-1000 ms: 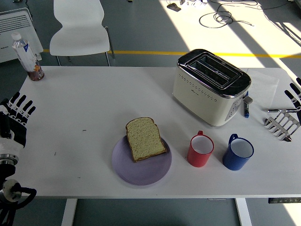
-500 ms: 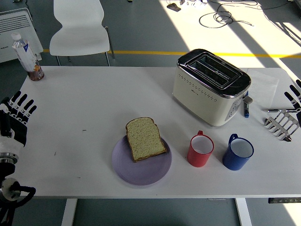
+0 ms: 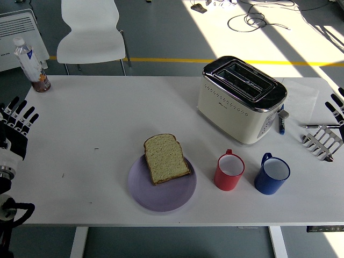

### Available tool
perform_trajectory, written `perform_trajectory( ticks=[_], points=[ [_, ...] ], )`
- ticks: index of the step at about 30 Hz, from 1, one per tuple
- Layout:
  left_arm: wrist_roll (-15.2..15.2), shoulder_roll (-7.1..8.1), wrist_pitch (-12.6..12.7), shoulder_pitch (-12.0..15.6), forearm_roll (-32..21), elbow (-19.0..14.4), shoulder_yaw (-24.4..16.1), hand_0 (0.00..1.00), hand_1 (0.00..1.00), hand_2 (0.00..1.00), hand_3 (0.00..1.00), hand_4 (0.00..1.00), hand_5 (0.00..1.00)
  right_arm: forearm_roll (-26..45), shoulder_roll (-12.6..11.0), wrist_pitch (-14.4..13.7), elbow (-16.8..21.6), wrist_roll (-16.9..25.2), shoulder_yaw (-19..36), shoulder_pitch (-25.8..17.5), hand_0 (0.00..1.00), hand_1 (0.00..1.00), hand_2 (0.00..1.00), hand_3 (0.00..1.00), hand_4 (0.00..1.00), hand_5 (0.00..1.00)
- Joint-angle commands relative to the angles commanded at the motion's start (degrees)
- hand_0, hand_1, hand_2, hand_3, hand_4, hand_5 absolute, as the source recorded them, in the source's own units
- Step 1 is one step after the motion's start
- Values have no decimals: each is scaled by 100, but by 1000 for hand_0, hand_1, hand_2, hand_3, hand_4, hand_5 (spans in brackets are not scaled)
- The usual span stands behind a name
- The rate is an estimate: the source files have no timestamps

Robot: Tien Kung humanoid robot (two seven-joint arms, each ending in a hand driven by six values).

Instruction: Push plate across desktop,pick up the break from the machine,place the break in the plate

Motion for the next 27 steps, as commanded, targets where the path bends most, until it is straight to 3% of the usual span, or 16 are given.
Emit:
perform_trajectory(
  ticks=[6, 27],
  points=[
    [277, -41, 130, 24, -18, -201, -207, 808, 829, 890, 864, 516, 998, -8, 31, 16, -35, -7, -101, 44, 794, 771, 783, 766, 537, 698],
    [441, -83, 113, 13, -60, -174, -433, 809, 830, 890, 860, 519, 998, -51, 55, 9, -98, -23, -91, 86, 793, 770, 778, 762, 538, 695]
  ],
)
